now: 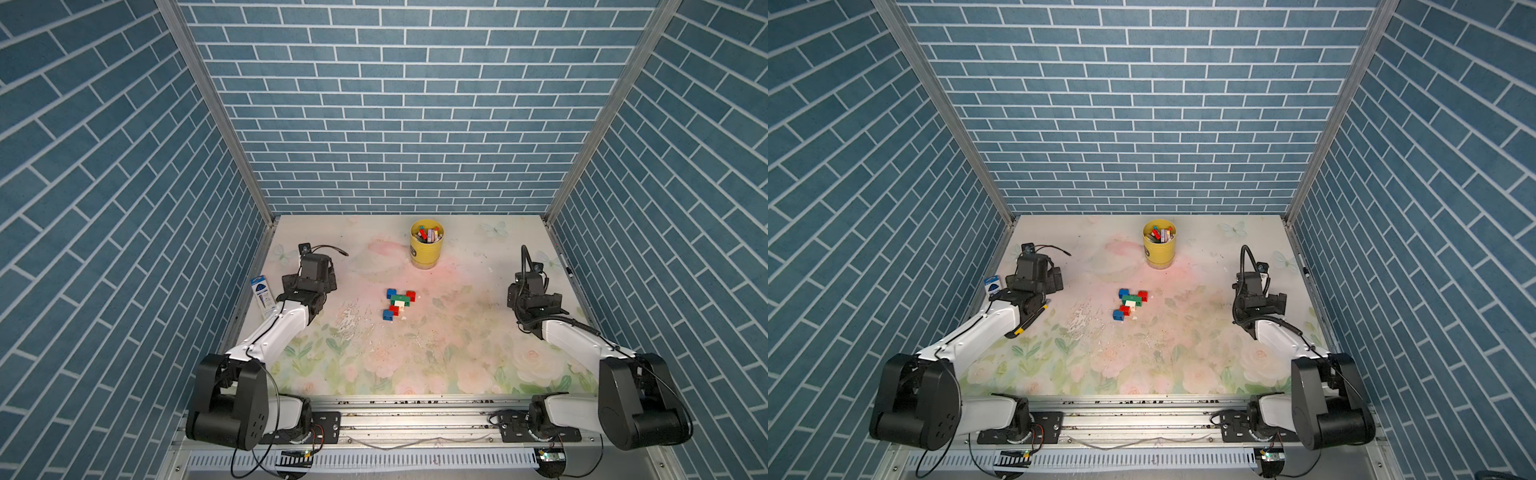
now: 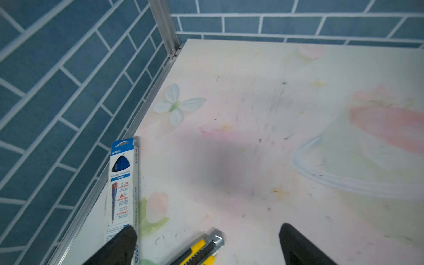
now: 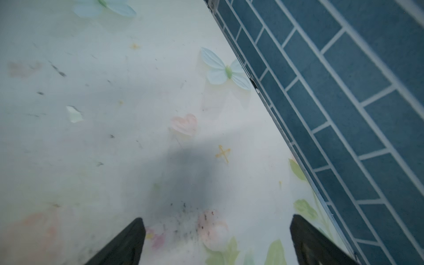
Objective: Assemble the letter y with lego
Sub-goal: Reset both arms
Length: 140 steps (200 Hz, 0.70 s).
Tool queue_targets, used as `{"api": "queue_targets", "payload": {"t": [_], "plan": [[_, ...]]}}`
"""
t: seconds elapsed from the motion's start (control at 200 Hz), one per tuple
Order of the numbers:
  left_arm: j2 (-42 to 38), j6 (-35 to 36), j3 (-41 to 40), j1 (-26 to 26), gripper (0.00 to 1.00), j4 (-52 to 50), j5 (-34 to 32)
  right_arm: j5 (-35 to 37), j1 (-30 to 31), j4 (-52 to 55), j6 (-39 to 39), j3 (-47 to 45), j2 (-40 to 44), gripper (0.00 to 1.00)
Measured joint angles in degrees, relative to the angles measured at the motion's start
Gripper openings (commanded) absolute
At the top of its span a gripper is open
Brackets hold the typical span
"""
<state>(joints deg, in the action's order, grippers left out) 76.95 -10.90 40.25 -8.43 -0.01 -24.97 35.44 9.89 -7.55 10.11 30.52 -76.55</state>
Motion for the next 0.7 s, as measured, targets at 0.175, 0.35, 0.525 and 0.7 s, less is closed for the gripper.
{"api": "queue_targets", "payload": {"t": [0.175,0.35,0.525,0.7], "plan": [[4.1,5.7,-10.1,2.4,0.95,15.5,0.6,-3.7,-2.6,-21.5,-4.2,-8.7,-2.8,0.98],[7.9,9.6,-16.9,3.7,1.00,34.6,4.7,-14.9,-8.8,-35.6,-4.6,-10.3,-9.1,0.99],[9.6,11.1,-17.4,3.8,1.00,41.4,7.1,-19.2,-9.8,-38.6,-4.6,-9.6,-11.0,0.99],[9.6,11.7,-17.4,3.9,1.00,44.2,7.7,-20.8,-9.6,-40.0,-4.6,-9.6,-11.0,0.99]]}}
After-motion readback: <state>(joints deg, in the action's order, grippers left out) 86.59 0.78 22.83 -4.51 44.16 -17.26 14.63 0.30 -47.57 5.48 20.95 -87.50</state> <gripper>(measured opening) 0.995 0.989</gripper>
